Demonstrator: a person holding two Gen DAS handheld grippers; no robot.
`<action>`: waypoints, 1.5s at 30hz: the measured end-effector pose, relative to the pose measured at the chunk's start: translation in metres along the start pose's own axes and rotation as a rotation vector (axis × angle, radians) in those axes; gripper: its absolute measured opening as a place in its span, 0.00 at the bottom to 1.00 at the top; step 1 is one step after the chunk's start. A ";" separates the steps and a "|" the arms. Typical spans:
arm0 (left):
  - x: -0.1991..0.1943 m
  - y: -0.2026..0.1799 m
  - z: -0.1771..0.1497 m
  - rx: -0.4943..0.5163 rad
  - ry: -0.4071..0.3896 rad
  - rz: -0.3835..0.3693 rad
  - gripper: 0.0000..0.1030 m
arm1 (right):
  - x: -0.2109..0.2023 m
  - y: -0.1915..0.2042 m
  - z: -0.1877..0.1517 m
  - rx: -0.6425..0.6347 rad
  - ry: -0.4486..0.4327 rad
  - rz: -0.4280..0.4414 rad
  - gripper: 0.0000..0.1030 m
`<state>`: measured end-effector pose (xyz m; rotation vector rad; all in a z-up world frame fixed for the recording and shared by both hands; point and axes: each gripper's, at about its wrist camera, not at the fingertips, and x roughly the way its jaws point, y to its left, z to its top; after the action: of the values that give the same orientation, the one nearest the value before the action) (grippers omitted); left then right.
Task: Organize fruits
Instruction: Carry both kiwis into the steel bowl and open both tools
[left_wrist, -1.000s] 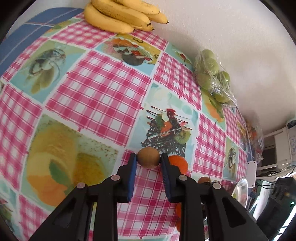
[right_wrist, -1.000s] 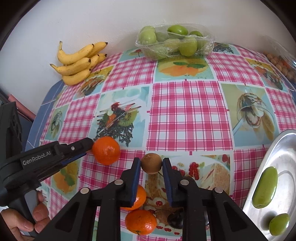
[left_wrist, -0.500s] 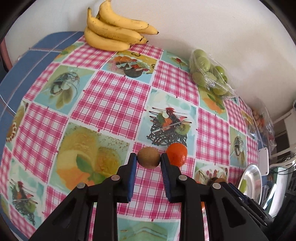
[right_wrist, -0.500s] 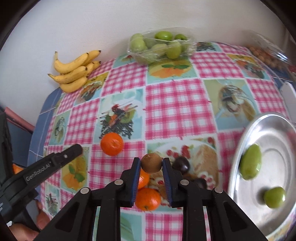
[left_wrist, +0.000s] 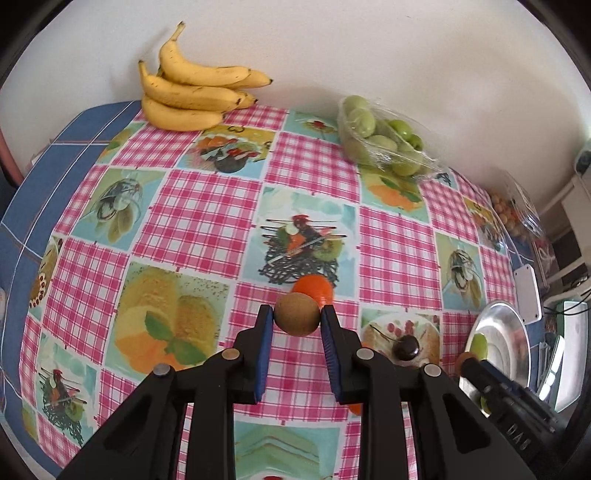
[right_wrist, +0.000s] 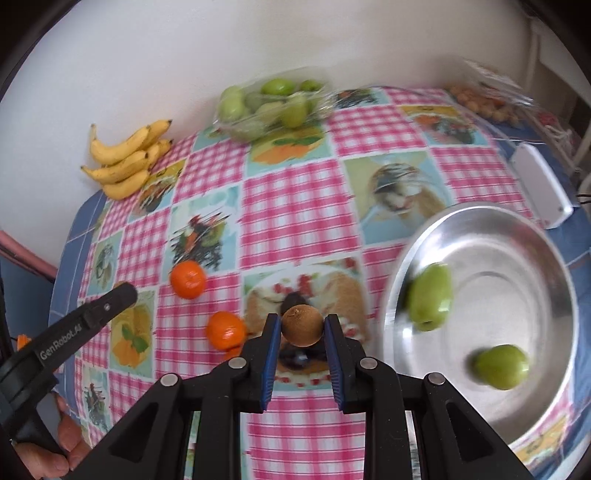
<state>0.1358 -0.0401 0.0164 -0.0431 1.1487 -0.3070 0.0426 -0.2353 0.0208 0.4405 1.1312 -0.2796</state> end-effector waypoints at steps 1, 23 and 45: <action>-0.001 -0.003 -0.001 0.007 -0.001 0.002 0.26 | -0.002 -0.007 0.001 0.012 -0.004 -0.007 0.25; 0.003 -0.139 -0.049 0.321 0.064 -0.143 0.26 | -0.012 -0.126 0.002 0.245 0.010 -0.122 0.26; 0.028 -0.203 -0.096 0.517 0.143 -0.151 0.26 | -0.006 -0.168 -0.008 0.344 0.051 -0.158 0.26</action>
<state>0.0156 -0.2300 -0.0097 0.3530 1.1796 -0.7428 -0.0391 -0.3795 -0.0096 0.6653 1.1727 -0.6092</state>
